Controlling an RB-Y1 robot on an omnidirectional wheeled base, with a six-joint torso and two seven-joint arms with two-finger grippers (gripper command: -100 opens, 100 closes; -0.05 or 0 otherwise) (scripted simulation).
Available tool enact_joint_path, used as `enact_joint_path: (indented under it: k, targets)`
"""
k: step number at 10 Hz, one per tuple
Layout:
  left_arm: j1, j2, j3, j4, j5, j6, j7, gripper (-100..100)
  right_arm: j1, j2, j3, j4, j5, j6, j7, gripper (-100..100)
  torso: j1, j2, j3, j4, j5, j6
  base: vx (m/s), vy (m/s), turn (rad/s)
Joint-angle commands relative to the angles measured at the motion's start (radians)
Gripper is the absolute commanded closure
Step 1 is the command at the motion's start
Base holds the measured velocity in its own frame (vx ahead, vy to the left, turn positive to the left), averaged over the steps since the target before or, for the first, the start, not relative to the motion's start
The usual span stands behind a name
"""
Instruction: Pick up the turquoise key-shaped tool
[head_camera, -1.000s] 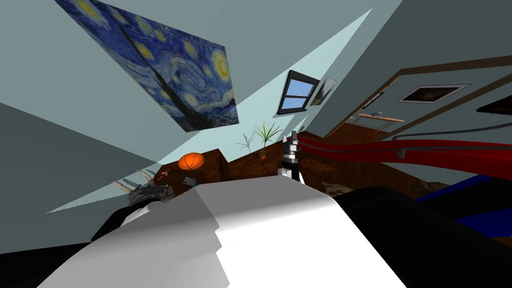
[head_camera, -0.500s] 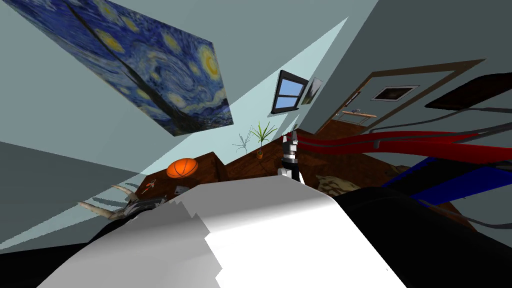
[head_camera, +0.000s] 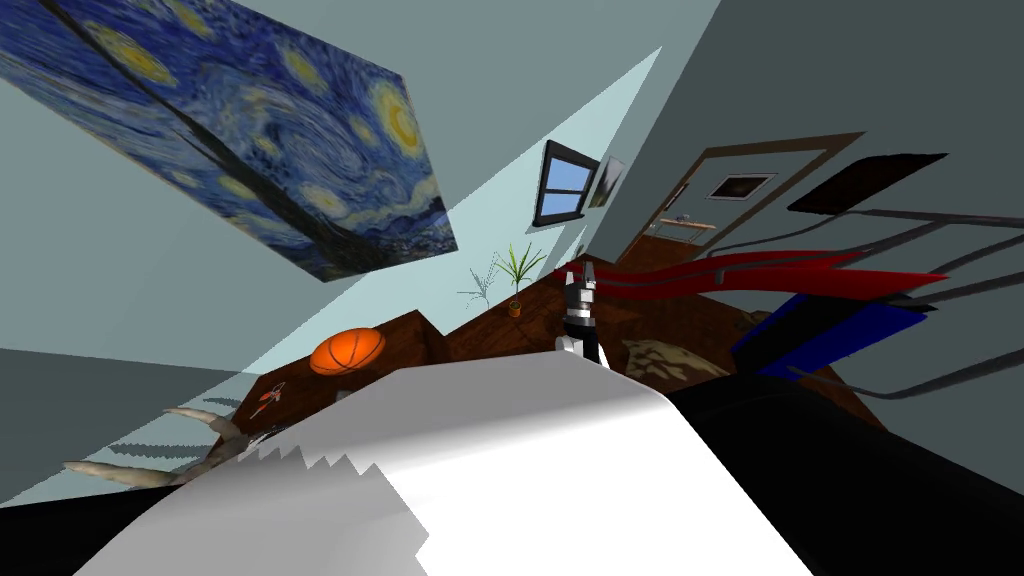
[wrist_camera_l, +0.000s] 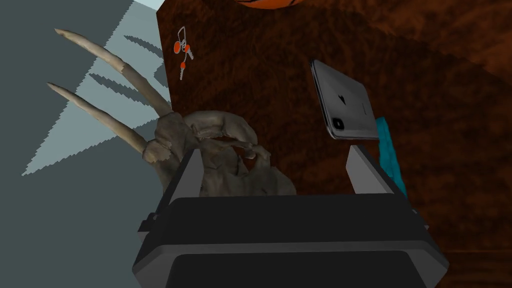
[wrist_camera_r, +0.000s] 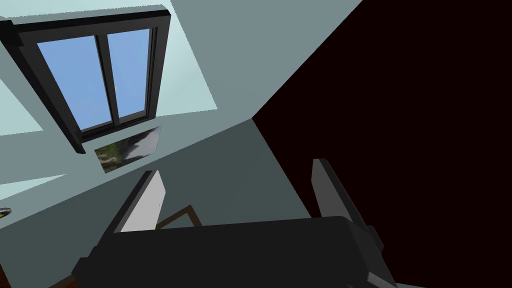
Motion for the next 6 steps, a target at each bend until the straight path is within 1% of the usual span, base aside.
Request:
enact_joint_path:
  k: [1, 2, 3, 4, 5, 6]
  targets:
    - [0.005, 0.004, 0.011, 0.050, 0.017, 0.020, 0.013, -100, 0.000, 0.000, 0.000, 0.000, 0.000, 0.000, 0.000, 0, 0.000, 0.000, 0.000, 0.000, 0.000, 0.000, 0.015, 0.034, -0.198]
    - [0.005, 0.004, 0.011, 0.050, 0.017, 0.020, 0.013, -100, 0.000, 0.000, 0.000, 0.000, 0.000, 0.000, 0.000, 0, 0.000, 0.000, 0.000, 0.000, 0.000, -0.001, 0.005, 0.021, 0.003]
    - [0.009, 0.008, 0.040, 0.082, 0.036, 0.064, 0.040, -100, 0.000, 0.000, 0.000, 0.000, 0.000, 0.000, 0.000, 0, 0.000, 0.001, 0.000, 0.000, 0.000, -0.001, 0.014, 0.038, -0.257]
    - [0.009, 0.008, 0.040, 0.106, 0.036, 0.064, 0.040, -100, 0.000, 0.000, 0.000, 0.000, 0.000, 0.000, 0.000, 0, 0.001, 0.000, 0.000, 0.000, 0.000, 0.000, 0.013, 0.045, -0.183]
    - [0.009, 0.008, 0.040, 0.110, 0.036, 0.064, 0.040, -100, 0.000, 0.000, 0.000, 0.000, 0.000, 0.000, 0.000, 0, 0.001, 0.000, 0.000, 0.000, 0.000, -0.001, 0.003, 0.021, 0.005]
    - [0.014, 0.012, 0.067, 0.151, 0.053, 0.106, 0.067, -100, 0.000, 0.000, 0.000, 0.000, 0.000, 0.000, 0.000, 0, 0.000, 0.001, 0.000, 0.000, 0.000, -0.001, 0.013, 0.030, -0.273]
